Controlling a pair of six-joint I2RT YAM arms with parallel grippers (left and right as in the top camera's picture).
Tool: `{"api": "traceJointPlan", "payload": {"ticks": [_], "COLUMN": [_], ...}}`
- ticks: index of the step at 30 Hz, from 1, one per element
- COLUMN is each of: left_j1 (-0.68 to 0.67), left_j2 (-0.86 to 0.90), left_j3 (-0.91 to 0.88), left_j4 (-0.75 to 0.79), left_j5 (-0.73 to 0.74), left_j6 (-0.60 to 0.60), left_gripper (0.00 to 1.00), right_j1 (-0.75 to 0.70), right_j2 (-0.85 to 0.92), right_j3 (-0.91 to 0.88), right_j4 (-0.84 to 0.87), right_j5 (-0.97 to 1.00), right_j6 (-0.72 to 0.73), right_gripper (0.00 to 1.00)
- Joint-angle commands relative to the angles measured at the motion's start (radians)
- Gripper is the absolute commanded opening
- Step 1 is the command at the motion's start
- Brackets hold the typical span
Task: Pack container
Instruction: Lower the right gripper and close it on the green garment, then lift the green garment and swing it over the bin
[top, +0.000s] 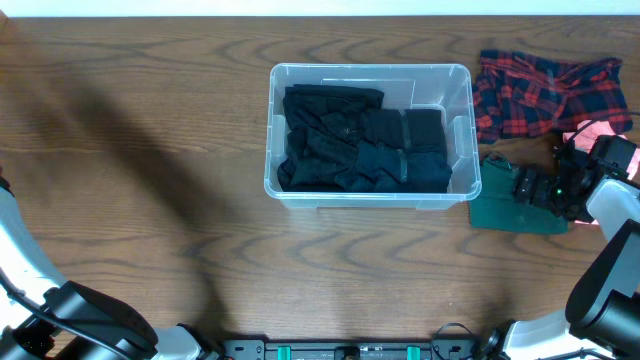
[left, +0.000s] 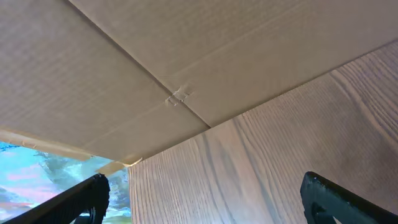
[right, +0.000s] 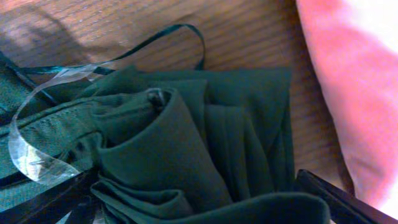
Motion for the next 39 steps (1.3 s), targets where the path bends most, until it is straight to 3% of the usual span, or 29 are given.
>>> {"api": "traceJointPlan", "payload": {"ticks": [1, 15, 17, 22, 27, 29, 35, 39], "left_j1": [0.003, 0.003, 0.003, 0.003, 0.003, 0.003, 0.003, 0.003], "left_j2": [-0.011, -0.011, -0.011, -0.011, -0.011, -0.011, -0.011, -0.011], "left_j3": [-0.012, -0.012, -0.012, -0.012, -0.012, -0.012, -0.012, -0.012], "left_j4": [0.000, 0.000, 0.000, 0.000, 0.000, 0.000, 0.000, 0.000], "left_j5": [-0.015, -0.015, -0.015, -0.015, -0.015, -0.015, -0.015, -0.015], "left_j6": [-0.006, -0.006, -0.006, -0.006, -0.006, -0.006, -0.006, -0.006], "left_gripper": [0.98, 0.98, 0.98, 0.98, 0.98, 0.98, 0.98, 0.98], "right_j1": [-0.010, -0.071, -0.071, -0.071, -0.071, -0.071, -0.071, -0.069], "right_j2": [0.051, 0.051, 0.051, 0.051, 0.051, 0.051, 0.050, 0.048], "right_j3": [-0.050, -0.054, -0.054, -0.054, -0.054, -0.054, -0.034, 0.044], "right_j4": [-0.023, -0.022, -0.022, -0.026, -0.026, -0.026, -0.044, -0.110], "right_j5": [0.093, 0.092, 0.091, 0.088, 0.088, 0.089, 0.085, 0.084], "right_j6": [0.070, 0.039, 0.038, 0.039, 0.039, 0.039, 0.039, 0.039], "right_gripper": [0.98, 0.97, 0.90, 0.61, 0.53, 0.46, 0.02, 0.01]}}
